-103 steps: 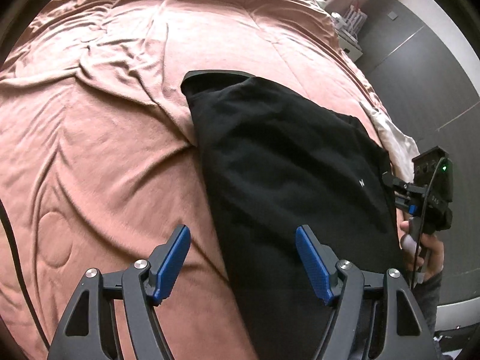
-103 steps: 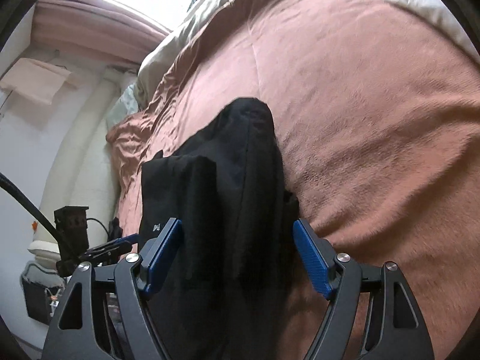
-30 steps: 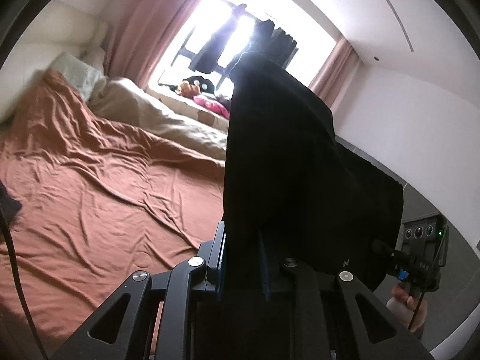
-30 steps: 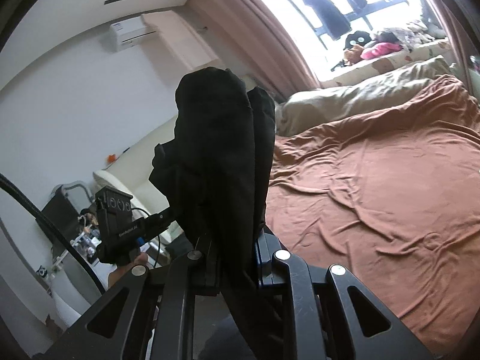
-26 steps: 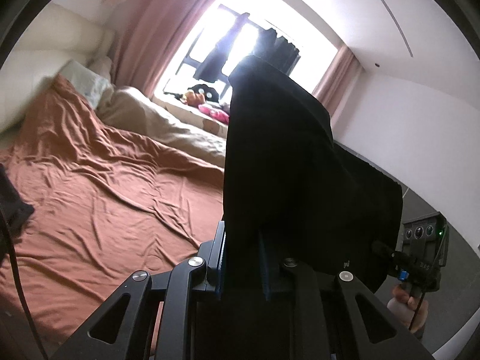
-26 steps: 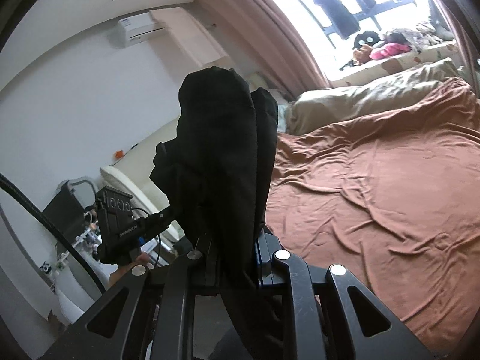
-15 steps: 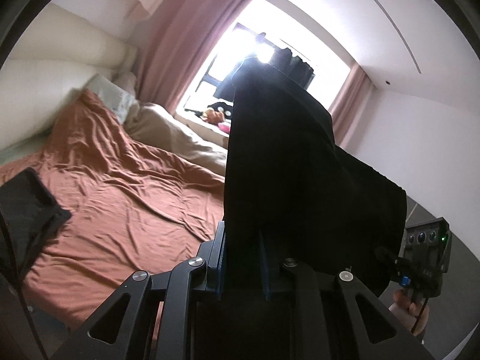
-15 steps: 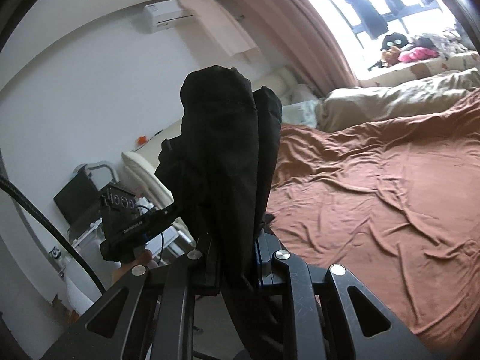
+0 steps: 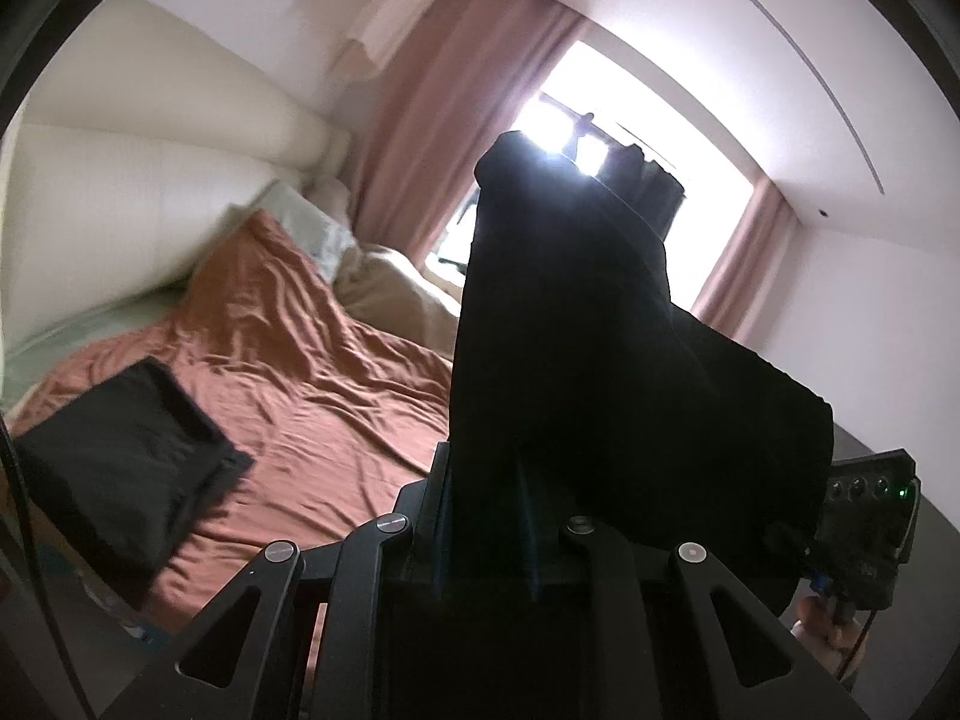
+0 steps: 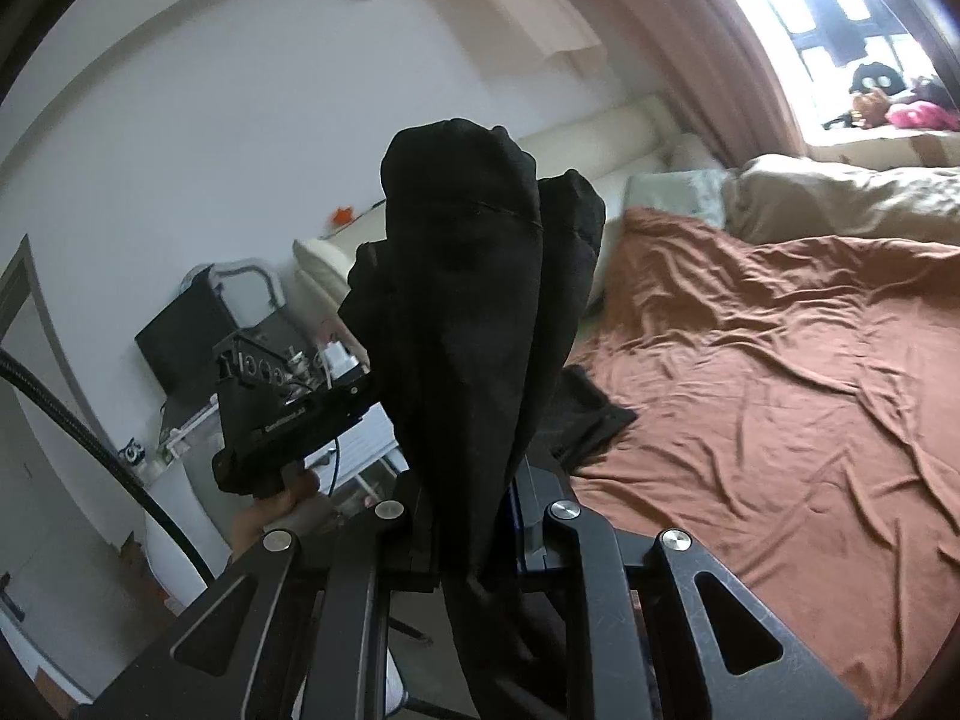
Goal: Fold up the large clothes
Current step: 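Carry the bundle with both grippers to the folded black clothes stack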
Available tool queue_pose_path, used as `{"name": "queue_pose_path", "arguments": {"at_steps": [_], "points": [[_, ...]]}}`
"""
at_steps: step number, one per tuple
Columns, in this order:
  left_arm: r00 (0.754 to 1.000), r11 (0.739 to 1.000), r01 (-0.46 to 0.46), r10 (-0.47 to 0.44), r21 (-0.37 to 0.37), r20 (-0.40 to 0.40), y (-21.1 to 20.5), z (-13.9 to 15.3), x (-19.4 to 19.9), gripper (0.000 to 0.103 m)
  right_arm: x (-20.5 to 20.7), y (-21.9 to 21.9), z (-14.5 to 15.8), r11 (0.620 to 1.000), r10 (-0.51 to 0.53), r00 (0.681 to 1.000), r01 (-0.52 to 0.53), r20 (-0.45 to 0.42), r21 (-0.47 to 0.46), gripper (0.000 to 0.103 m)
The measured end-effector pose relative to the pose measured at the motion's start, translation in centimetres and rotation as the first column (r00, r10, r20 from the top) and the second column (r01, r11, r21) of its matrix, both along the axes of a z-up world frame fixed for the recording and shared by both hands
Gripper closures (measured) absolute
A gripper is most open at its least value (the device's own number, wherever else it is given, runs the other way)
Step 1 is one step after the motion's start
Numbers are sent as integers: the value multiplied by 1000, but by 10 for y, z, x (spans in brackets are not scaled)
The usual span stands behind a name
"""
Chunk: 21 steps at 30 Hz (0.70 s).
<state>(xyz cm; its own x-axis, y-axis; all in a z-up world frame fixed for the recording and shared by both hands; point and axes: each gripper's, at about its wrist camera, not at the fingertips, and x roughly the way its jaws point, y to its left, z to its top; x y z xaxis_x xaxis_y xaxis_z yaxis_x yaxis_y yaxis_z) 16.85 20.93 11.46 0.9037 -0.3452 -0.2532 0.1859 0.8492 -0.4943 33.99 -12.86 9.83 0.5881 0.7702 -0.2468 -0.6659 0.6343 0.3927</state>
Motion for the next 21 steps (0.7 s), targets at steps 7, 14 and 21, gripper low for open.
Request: {"name": "queue_pose_path", "arguments": {"at_steps": [7, 14, 21], "points": [[995, 995, -96, 96, -9, 8, 78, -12, 3, 84, 65, 66, 0, 993, 94, 995, -95, -20, -64, 90], [981, 982, -191, 191, 5, 12, 157, -23, 19, 84, 143, 148, -6, 978, 186, 981, -190, -53, -82, 90], [960, 958, -273, 278, 93, -43, 223, -30, 51, 85, 200, 230, -23, 966, 246, 966, -251, -79, -59, 90]]}}
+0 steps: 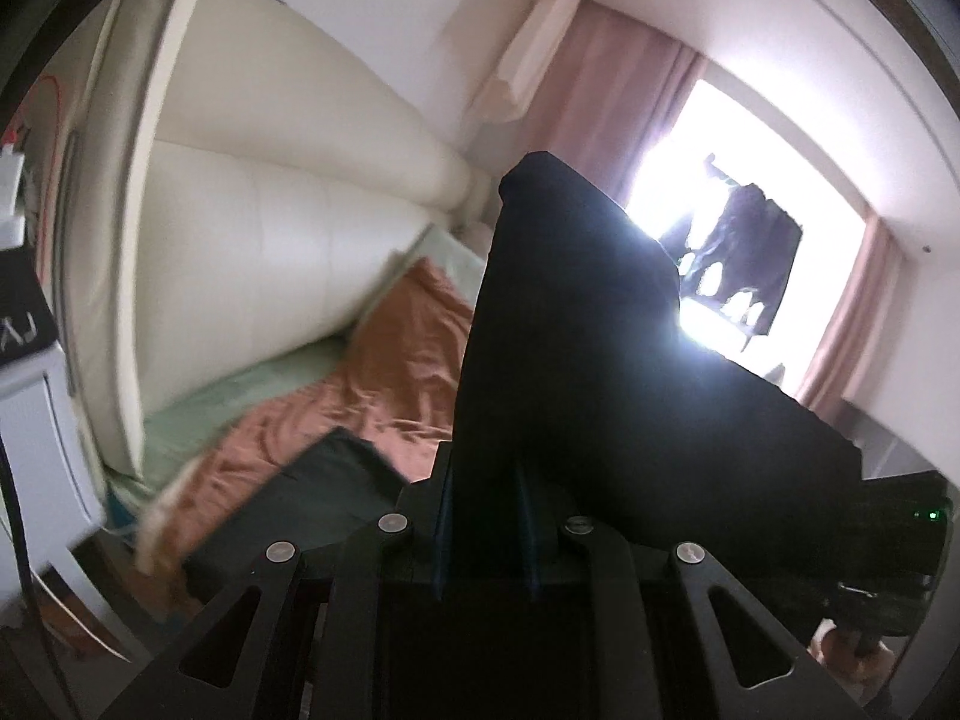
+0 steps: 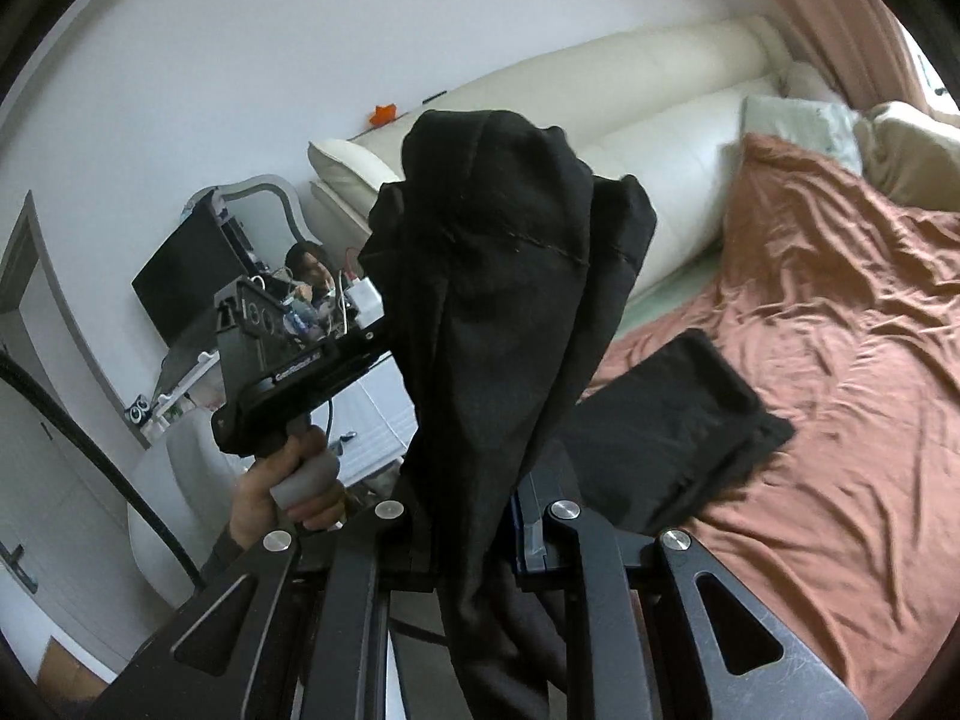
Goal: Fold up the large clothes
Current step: 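Carry the bundle with both grippers to the folded black clothes stack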
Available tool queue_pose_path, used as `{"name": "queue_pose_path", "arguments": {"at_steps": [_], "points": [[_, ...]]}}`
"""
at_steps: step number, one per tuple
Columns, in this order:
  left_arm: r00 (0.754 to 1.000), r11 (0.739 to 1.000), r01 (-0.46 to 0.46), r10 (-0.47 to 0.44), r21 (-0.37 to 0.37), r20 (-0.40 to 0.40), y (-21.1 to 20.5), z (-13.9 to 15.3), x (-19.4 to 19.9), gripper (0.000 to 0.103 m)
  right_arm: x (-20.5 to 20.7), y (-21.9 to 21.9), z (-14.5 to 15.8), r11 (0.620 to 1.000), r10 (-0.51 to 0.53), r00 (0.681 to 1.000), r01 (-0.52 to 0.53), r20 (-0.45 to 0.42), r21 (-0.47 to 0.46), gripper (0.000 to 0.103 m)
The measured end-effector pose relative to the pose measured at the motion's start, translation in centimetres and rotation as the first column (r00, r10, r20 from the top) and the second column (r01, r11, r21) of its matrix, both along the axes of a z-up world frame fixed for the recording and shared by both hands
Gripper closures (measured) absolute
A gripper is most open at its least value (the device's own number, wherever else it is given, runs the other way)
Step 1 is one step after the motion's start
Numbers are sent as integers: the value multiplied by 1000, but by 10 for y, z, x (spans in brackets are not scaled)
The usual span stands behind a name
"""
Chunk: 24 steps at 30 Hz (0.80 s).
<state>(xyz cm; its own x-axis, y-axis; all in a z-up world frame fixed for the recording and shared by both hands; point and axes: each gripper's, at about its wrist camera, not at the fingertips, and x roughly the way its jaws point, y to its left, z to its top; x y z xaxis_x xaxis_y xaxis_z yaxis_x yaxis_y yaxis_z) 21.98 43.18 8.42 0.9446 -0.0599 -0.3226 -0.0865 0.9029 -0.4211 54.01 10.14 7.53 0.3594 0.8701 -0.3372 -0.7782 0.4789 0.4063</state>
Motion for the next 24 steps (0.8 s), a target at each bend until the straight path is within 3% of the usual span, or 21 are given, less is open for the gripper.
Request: {"name": "queue_pose_path", "arguments": {"at_steps": [10, 14, 20, 24], "points": [[992, 990, -106, 111, 92, -58, 57, 2, 15, 86, 53, 83, -30, 995, 84, 992, -79, -89, 64, 90], [986, 986, -115, 128, 120, -103, 70, -7, 46, 86, 87, 100, -51, 989, 95, 984, -77, -148, 127, 90], [971, 985, -106, 131, 135, -199, 76, -47, 109, 87, 139, 105, -105, 987, 34, 960, 12, -277, 163, 90], [963, 989, -87, 115, 121, -245, 77, -65, 145, 88, 164, 105, -125, 988, 0, 957, 46, -289, 150, 90]]}}
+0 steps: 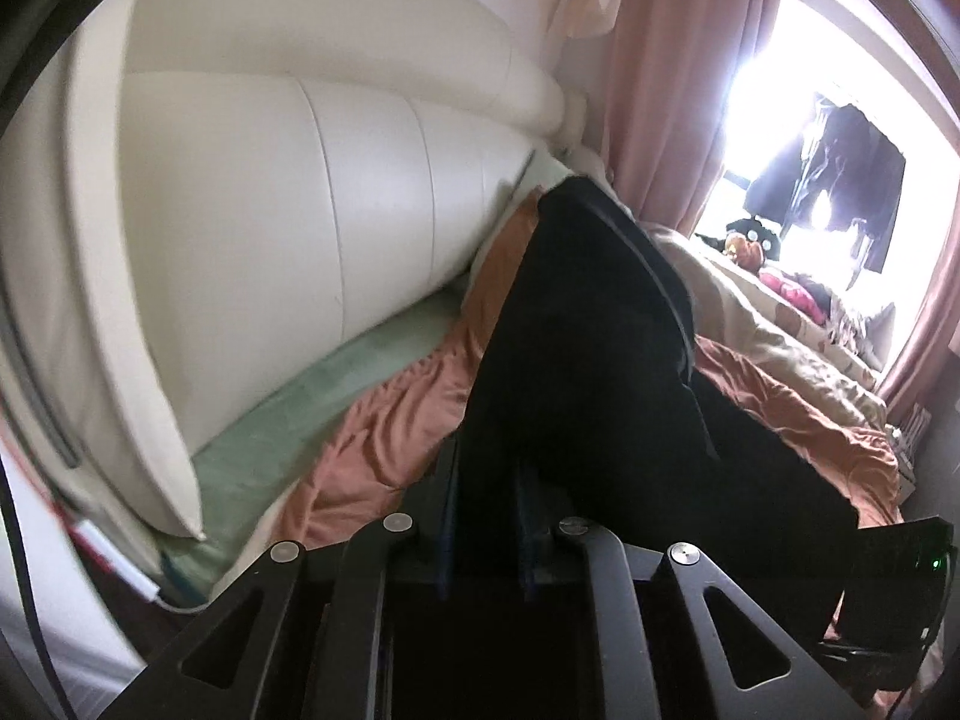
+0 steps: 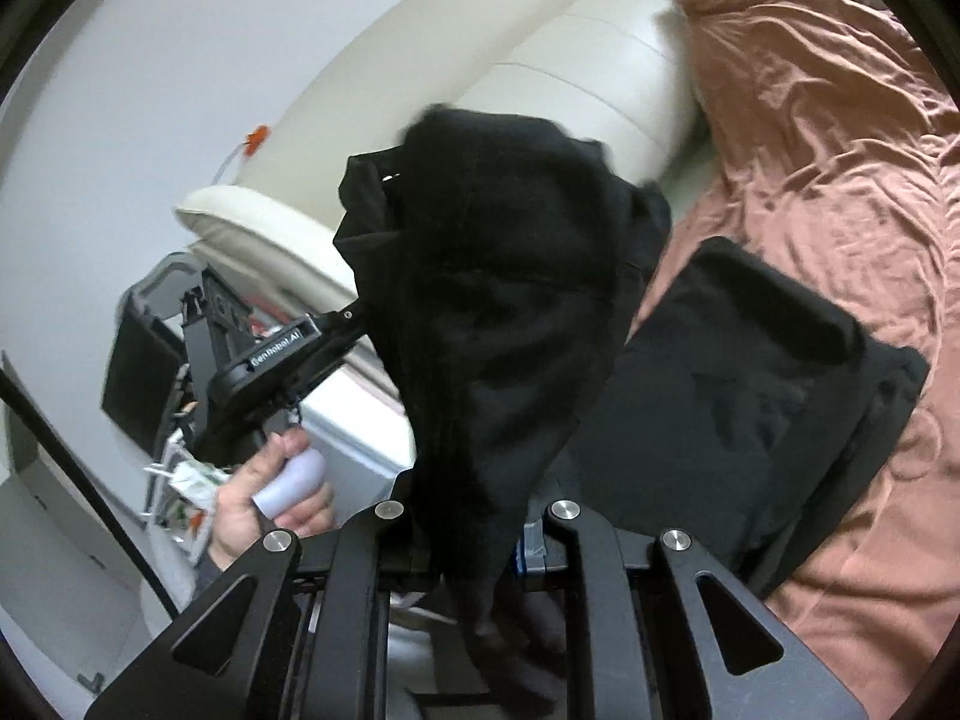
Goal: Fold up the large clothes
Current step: 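Carry the bundle with both grippers to the folded black clothes stack, then lower the bundle onto the stack and open both grippers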
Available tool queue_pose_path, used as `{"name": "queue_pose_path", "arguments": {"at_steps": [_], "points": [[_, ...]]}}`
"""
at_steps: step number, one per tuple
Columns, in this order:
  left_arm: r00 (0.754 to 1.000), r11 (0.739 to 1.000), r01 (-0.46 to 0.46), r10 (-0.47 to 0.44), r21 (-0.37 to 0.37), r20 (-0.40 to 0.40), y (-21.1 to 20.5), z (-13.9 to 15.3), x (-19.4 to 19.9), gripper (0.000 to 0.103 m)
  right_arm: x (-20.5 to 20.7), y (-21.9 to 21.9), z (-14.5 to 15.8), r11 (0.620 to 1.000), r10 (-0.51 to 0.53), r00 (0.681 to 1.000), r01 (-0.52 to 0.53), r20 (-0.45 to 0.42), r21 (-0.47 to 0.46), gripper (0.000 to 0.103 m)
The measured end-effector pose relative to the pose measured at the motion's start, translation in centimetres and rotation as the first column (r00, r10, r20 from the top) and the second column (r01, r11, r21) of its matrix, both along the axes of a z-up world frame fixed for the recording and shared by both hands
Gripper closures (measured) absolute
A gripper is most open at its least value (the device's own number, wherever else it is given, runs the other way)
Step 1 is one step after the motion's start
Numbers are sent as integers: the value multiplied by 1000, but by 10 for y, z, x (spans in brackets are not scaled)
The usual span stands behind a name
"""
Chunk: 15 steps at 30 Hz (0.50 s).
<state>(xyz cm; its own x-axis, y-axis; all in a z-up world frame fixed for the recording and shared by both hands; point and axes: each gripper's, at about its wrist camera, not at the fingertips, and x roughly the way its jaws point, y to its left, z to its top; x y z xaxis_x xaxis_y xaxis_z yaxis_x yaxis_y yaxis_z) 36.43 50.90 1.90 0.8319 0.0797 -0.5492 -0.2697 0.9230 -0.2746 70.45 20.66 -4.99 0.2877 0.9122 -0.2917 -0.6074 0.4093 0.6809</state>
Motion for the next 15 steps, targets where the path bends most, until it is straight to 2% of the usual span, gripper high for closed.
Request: {"name": "queue_pose_path", "arguments": {"at_steps": [4, 7, 8, 12, 15], "points": [[999, 1000, -14, 14, 11, -45, -4, -10, 30, 87, 18, 2, -10, 999, -32, 999, 32, -17, -6, 90], [994, 998, -28, 35, 62, -106, -10, -27, 45, 83, 26, -3, -25, 996, -82, 995, 80, -56, -34, 90], [992, 996, -35, 44, 76, -121, -14, -34, 45, 83, 32, -4, -36, 994, -103, 992, 99, -74, -55, 90], [989, 999, -10, 17, 45, -147, -23, -62, 31, 79, 54, -2, -72, 975, -184, 971, 161, -155, -152, 90], [981, 999, -25, 30, 32, -190, -28, -84, 10, 79, 56, -2, -84, 973, -198, 961, 169, -192, -155, 90]]}}
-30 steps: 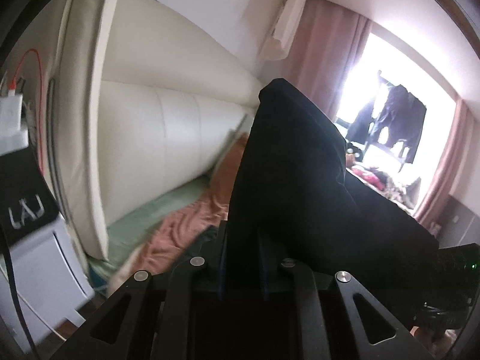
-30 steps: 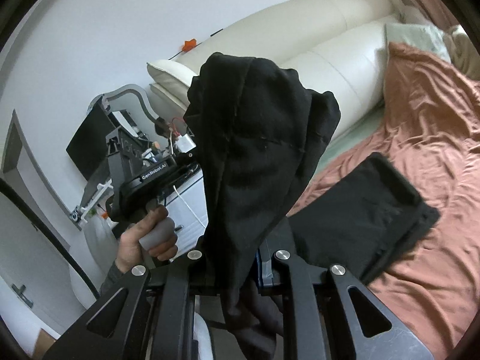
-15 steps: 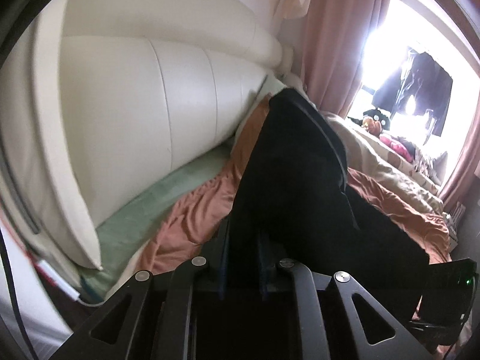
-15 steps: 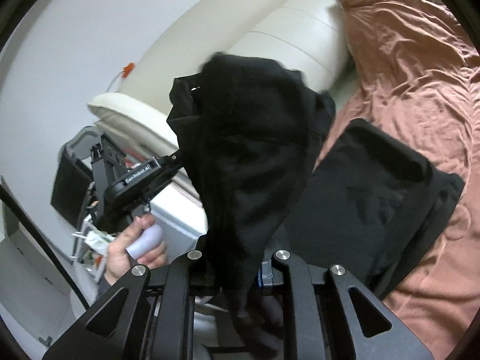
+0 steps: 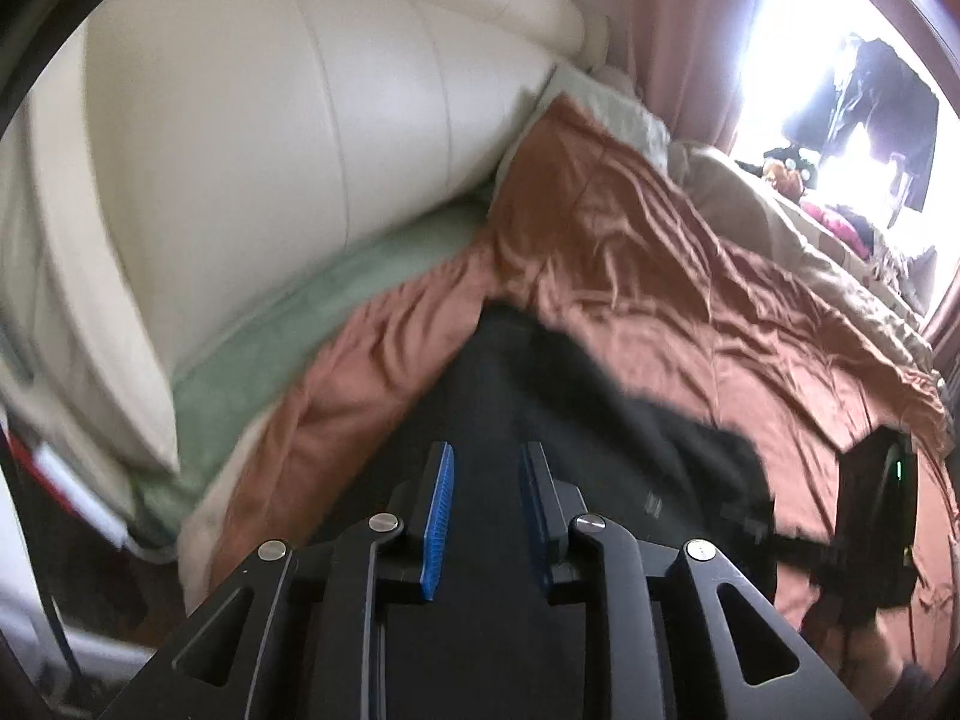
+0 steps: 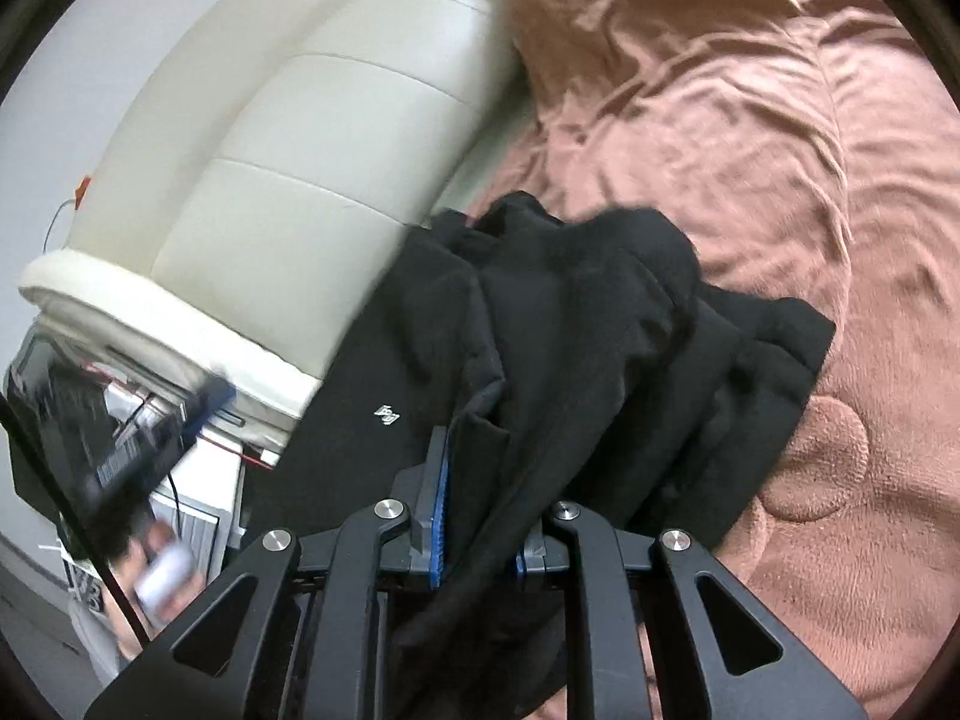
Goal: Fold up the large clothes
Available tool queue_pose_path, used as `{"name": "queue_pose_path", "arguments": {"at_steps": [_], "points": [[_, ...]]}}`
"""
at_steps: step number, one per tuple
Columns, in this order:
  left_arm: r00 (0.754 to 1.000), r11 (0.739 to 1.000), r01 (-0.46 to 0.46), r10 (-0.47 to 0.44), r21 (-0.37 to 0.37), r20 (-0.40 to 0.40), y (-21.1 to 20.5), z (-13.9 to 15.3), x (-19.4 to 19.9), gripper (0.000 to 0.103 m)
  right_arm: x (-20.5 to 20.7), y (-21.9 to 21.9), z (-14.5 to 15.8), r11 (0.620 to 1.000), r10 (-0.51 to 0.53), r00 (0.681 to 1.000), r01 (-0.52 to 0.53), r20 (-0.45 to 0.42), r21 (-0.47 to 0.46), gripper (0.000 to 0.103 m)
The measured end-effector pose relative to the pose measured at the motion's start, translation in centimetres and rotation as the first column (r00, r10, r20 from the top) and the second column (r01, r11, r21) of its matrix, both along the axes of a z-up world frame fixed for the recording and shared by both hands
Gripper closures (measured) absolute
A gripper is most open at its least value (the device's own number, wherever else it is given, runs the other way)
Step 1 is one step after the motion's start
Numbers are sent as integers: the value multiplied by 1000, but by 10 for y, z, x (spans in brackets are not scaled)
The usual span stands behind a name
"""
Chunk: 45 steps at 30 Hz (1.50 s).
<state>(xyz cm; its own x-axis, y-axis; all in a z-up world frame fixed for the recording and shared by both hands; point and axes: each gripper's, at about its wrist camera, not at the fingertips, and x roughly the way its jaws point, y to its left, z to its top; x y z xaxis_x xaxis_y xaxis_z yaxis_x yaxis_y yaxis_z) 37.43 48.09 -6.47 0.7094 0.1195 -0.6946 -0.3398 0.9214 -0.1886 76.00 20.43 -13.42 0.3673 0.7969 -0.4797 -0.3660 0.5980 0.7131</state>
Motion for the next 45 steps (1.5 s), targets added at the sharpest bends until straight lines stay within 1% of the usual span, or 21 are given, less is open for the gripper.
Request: {"name": "queue_pose_path", "arguments": {"at_steps": [3, 4, 5, 6, 7, 8, 12, 14, 16, 19, 24, 28, 30, 31, 32, 34, 39, 40, 42, 44, 45], "points": [[999, 998, -28, 30, -63, 26, -7, -11, -32, 78, -7, 5, 4, 1000, -8, 1000, 8, -5, -23, 86], [999, 997, -28, 30, -74, 34, -11, -14, -40, 71, -10, 7, 5, 999, -9, 1000, 9, -1, -41, 77], [999, 996, -36, 39, -80, 35, -15, -17, -49, 60, -14, 10, 6, 997, -15, 1000, 15, -2, -75, 69], [998, 996, -40, 43, -80, 36, -20, -19, -55, 55, -17, 9, 7, 994, -30, 1000, 30, -2, -106, 50], [998, 996, -43, 47, -82, 44, -24, -21, -62, 49, -23, 6, 10, 988, -59, 998, 59, 7, -139, 38], [998, 995, -43, 47, -87, 46, -27, -23, -66, 49, -26, 2, 13, 984, -80, 997, 81, 14, -157, 36], [997, 992, -45, 52, -119, 54, -44, -26, -84, 49, -41, -22, 26, 969, -127, 991, 133, 42, -206, 36], [998, 994, -42, 47, -104, 47, -57, -23, -92, 49, -54, -36, 36, 960, -152, 987, 161, 55, -231, 36], [998, 995, -37, 40, -91, 39, -70, -20, -96, 49, -64, -48, 44, 962, -156, 986, 165, 59, -218, 36], [999, 995, -34, 38, -98, 37, -85, -13, -107, 49, -83, -65, 60, 969, -143, 988, 151, 55, -196, 36], [997, 994, -55, 59, -93, 46, -107, 3, -128, 49, -102, -83, 87, 975, -103, 989, 121, 104, -185, 36], [997, 996, -62, 65, -67, 49, -130, 21, -138, 48, -127, -104, 108, 977, -76, 989, 99, 130, -187, 36], [996, 996, -65, 69, -54, 64, -142, 30, -144, 40, -136, -111, 115, 974, -67, 987, 97, 149, -204, 33], [994, 996, -73, 76, -51, 72, -147, 33, -148, 28, -141, -114, 118, 972, -59, 985, 94, 162, -217, 29], [993, 995, -82, 86, -49, 82, -152, 35, -152, 15, -149, -119, 122, 970, -50, 983, 90, 176, -227, 29], [988, 994, -100, 104, -41, 115, -163, 42, -163, 2, -160, -126, 129, 967, -33, 982, 78, 184, -243, 29], [980, 993, -115, 117, -24, 161, -188, 55, -182, 1, -192, -150, 152, 950, -15, 972, 86, 233, -299, 27], [980, 993, -113, 115, -19, 163, -193, 57, -186, 1, -199, -158, 157, 945, -20, 968, 100, 249, -311, 18], [981, 995, -99, 98, -7, 169, -203, 62, -191, 1, -213, -170, 166, 938, -38, 959, 130, 279, -321, 8], [979, 996, -85, 81, 15, 188, -216, 69, -199, 1, -227, -180, 173, 928, -58, 951, 164, 305, -335, 1], [977, 996, -89, 82, 26, 199, -222, 72, -203, 1, -235, -185, 175, 926, -59, 948, 169, 312, -337, 0]]}}
